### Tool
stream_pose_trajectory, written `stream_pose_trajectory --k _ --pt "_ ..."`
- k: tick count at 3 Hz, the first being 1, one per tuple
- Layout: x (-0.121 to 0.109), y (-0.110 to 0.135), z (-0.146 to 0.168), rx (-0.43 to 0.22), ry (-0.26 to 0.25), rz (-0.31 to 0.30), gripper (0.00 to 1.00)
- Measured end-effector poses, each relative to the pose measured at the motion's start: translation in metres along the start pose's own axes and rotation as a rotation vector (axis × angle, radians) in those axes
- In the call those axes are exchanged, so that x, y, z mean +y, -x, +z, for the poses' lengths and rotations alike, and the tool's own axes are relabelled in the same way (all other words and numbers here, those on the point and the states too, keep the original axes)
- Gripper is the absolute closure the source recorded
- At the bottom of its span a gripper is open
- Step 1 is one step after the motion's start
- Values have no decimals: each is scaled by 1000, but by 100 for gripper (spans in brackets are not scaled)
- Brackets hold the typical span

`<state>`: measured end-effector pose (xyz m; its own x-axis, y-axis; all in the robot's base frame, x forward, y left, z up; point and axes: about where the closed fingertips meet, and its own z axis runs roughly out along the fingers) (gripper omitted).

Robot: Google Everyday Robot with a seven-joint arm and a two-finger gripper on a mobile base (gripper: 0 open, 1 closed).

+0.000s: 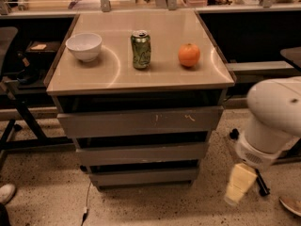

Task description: Close top drawer

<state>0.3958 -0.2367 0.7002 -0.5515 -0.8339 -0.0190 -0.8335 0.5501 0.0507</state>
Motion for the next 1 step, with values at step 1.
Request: stream_pose_trajectory --k 1 --pt "8 -12 -33 -9 -69 54 0"
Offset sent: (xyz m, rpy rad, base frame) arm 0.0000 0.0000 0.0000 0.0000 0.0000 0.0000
